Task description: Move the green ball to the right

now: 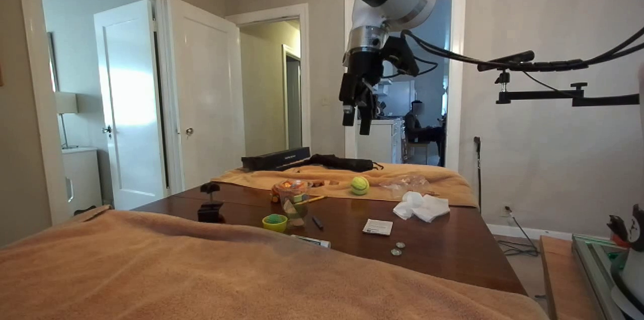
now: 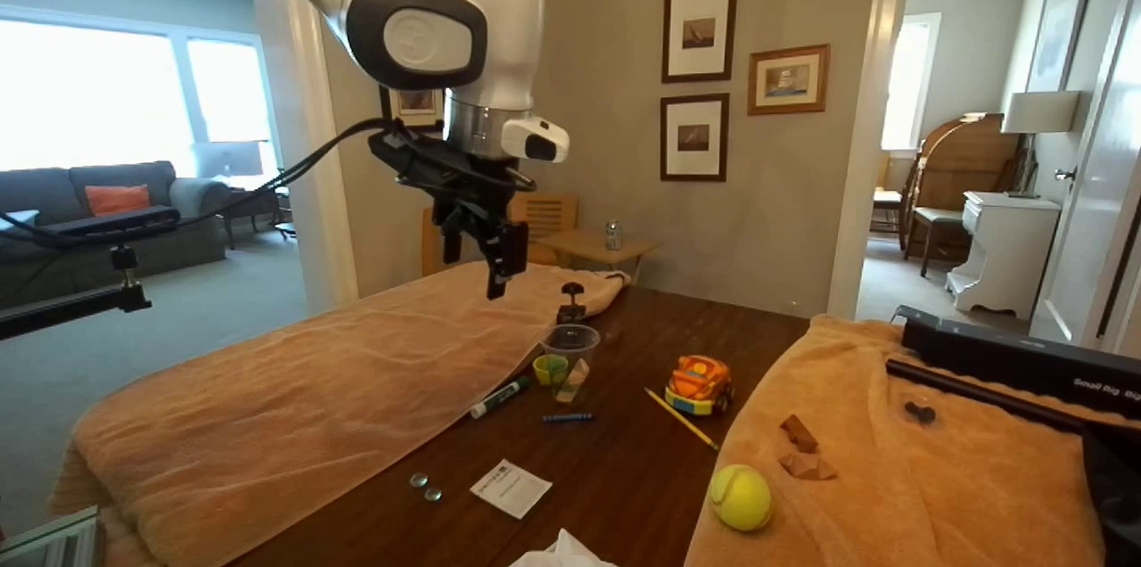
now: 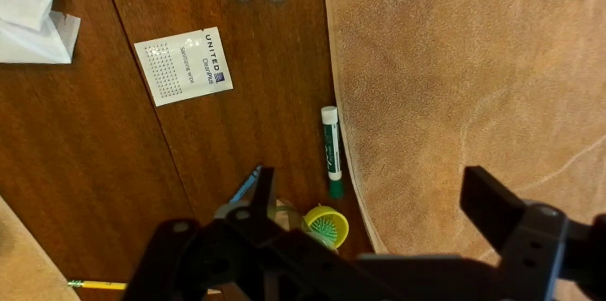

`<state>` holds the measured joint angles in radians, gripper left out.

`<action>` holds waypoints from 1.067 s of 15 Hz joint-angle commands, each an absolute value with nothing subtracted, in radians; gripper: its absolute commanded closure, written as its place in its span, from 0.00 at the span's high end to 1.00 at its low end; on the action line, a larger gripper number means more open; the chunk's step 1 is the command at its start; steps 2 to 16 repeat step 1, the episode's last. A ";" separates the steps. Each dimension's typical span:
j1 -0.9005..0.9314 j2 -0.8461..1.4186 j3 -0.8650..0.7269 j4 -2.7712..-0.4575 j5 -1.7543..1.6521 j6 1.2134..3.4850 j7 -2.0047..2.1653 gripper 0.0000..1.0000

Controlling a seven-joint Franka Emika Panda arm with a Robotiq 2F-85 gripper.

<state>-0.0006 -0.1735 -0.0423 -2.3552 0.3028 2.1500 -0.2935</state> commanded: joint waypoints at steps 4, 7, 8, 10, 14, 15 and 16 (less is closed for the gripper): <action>0.004 -0.174 -0.048 -2.354 0.301 2.148 -0.293 1.00; 0.004 -0.174 -0.048 -2.354 0.301 2.148 -0.293 1.00; 0.004 -0.174 -0.048 -2.354 0.301 2.148 -0.293 1.00; 0.004 -0.174 -0.048 -2.354 0.301 2.148 -0.293 1.00; 0.004 -0.174 -0.048 -2.354 0.301 2.148 -0.293 1.00; 0.004 -0.174 -0.048 -2.354 0.301 2.148 -0.293 1.00; 0.004 -0.174 -0.048 -2.354 0.301 2.148 -0.293 1.00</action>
